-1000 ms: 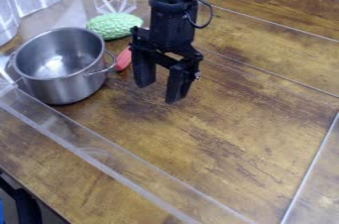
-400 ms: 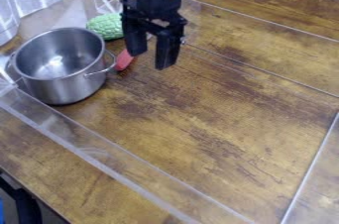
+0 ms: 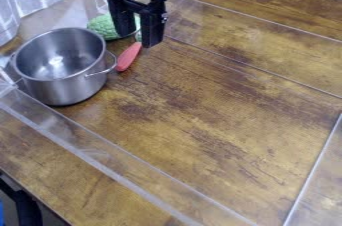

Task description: Move the pink spoon to the left side of the table

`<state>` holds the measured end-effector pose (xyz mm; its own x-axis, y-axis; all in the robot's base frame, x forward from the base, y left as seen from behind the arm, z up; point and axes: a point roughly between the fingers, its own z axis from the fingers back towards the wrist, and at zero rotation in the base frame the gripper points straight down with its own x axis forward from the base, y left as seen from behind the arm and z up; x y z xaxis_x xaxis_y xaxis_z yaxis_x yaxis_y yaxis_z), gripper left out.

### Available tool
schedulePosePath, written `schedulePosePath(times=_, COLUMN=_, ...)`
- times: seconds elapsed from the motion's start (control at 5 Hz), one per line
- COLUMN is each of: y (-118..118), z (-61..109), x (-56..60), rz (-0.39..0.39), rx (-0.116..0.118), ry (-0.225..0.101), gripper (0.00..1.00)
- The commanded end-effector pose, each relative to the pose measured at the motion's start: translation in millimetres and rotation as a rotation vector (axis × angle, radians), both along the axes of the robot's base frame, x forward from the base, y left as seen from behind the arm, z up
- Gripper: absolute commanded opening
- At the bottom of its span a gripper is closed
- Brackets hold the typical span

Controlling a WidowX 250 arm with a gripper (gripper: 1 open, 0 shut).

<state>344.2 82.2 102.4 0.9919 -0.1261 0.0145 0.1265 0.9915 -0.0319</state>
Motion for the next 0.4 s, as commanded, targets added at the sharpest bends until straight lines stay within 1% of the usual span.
schedulePosePath(times=0.0, y=2, z=-10.7, x=3.4, rz=-0.029, rx=0.000, ry=-0.041, gripper=1.00)
schedulePosePath(times=0.2, y=7, z=-23.0, x=3.5, rz=-0.023, rx=-0.013, ry=-0.052, gripper=1.00)
